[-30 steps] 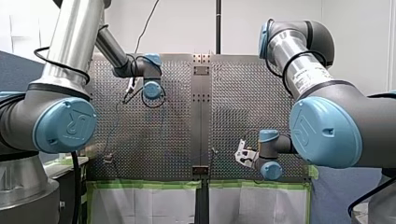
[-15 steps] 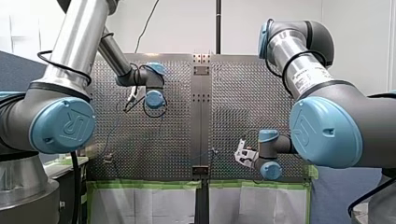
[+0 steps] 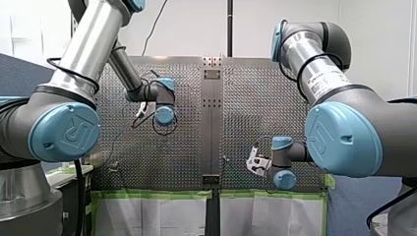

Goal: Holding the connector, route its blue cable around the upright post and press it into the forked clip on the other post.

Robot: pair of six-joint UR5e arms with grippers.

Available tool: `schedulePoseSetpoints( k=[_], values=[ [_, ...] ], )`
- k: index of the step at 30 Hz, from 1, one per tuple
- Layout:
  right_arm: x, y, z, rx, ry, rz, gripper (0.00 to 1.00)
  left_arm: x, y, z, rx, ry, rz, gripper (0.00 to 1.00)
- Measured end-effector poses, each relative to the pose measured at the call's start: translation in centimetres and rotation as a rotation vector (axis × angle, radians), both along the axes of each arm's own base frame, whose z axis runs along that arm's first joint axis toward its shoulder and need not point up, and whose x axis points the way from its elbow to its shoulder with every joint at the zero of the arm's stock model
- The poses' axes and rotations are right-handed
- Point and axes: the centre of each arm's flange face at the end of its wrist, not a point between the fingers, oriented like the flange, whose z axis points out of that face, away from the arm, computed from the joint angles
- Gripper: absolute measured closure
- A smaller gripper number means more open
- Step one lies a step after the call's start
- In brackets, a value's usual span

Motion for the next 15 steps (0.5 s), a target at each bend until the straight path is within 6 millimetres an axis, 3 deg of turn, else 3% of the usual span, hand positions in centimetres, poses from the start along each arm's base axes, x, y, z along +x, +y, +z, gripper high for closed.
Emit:
schedulePoseSetpoints(
  k=[6, 15],
  values=[
    [0.1, 0.1, 0.0, -0.001, 0.0, 0.005, 1.0, 0.2, -0.1, -1.9, 0.006, 0.019, 0.0, 0.0],
    [0.3, 0.2, 0.0, -0.001, 0.001, 0.008, 1.0, 0.1, -0.2, -2.4, 0.006, 0.024, 0.0, 0.0]
  ],
)
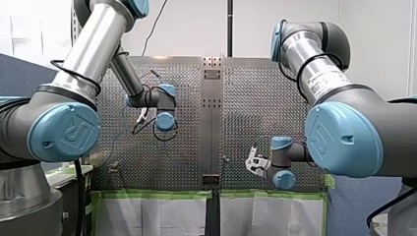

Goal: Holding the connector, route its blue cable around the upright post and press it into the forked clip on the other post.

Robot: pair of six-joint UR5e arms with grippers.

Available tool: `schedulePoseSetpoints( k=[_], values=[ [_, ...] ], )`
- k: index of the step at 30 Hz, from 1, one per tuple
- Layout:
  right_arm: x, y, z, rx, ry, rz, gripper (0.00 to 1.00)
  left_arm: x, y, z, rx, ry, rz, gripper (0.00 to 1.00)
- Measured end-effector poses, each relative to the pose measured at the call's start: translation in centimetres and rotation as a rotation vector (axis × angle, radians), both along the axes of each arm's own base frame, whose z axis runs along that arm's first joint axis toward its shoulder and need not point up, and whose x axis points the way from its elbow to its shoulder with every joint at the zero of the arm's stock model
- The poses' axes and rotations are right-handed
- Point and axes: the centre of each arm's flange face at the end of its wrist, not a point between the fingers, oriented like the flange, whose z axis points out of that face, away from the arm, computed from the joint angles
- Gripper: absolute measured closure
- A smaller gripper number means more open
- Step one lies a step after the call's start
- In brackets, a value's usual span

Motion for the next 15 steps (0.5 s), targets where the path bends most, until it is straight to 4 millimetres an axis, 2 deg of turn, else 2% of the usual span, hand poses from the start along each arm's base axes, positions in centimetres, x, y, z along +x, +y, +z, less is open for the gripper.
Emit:
schedulePoseSetpoints(
  k=[8, 15],
  values=[
    [0.1, 0.1, 0.0, 0.0, 0.0, 0.003, 1.0, 0.1, 0.0, -2.8, 0.019, 0.034, 0.014, 0.0],
    [0.2, 0.1, 0.0, -0.001, 0.0, 0.004, 1.0, 0.5, 0.9, -5.9, 0.027, 0.071, 0.028, 0.0]
  ],
)
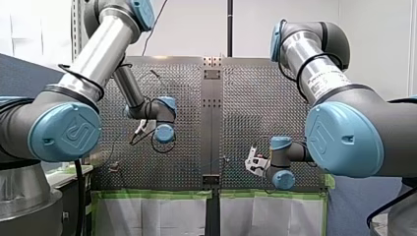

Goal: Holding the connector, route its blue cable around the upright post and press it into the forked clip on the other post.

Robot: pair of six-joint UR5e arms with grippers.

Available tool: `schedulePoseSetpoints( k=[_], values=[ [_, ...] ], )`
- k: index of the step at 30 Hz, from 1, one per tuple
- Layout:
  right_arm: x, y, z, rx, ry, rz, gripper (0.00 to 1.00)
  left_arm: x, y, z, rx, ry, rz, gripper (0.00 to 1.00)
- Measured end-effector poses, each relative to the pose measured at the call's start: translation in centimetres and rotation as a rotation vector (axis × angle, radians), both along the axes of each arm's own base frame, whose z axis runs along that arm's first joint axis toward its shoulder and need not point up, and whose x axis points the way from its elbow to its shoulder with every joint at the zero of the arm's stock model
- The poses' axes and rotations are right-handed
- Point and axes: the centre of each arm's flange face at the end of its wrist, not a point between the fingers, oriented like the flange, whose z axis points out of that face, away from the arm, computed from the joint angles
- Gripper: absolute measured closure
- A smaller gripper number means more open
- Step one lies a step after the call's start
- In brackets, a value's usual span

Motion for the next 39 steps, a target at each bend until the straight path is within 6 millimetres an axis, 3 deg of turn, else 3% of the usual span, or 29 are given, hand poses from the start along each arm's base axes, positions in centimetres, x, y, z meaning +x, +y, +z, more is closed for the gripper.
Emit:
schedulePoseSetpoints(
  k=[11, 26, 39],
  values=[
    [0.4, 0.1, 0.1, -0.004, 0.003, 0.006, 1.0, 0.6, 0.3, -1.5, -0.018, 0.003, -0.001, 0.0],
    [0.6, 0.1, 0.1, -0.006, 0.008, 0.01, 1.0, -0.3, -0.4, -8.1, -0.002, 0.087, -0.027, 0.0],
    [0.7, 0.2, 0.1, -0.008, 0.017, 0.013, 1.0, -2.2, -4.0, -9.0, -0.029, 0.089, -0.11, 0.0]
  ],
)
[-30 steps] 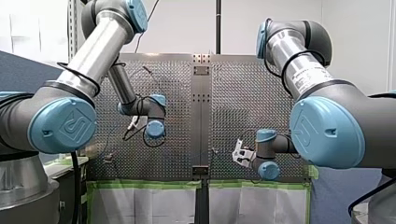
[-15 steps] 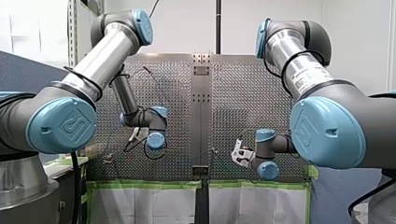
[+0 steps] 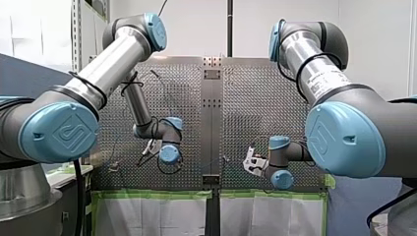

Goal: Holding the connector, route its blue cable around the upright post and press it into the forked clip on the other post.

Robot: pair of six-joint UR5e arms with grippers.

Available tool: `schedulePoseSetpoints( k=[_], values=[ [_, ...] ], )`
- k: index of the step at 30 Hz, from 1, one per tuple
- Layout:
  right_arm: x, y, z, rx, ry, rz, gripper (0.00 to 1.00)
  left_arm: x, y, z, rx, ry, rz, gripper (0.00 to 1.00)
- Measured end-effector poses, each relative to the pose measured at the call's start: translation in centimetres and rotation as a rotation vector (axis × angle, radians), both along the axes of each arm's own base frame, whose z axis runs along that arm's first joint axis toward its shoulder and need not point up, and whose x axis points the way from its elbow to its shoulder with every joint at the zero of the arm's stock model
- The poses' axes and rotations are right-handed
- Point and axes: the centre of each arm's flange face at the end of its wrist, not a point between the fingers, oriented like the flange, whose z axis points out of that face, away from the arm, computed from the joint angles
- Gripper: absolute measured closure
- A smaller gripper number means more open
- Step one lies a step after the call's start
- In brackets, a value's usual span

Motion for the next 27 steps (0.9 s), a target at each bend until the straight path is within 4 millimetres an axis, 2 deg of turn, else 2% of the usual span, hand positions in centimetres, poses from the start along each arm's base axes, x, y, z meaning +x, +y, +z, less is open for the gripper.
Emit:
schedulePoseSetpoints(
  k=[14, 27],
  values=[
    [0.1, 0.0, 0.1, -0.007, 0.003, -0.002, 1.0, -1.3, -1.4, -0.3, -0.002, 0.015, -0.007, 0.0],
    [0.2, -0.1, 0.1, -0.008, 0.002, -0.002, 1.0, -2.2, -1.9, -4.6, 0.021, 0.077, -0.025, 0.0]
  ],
)
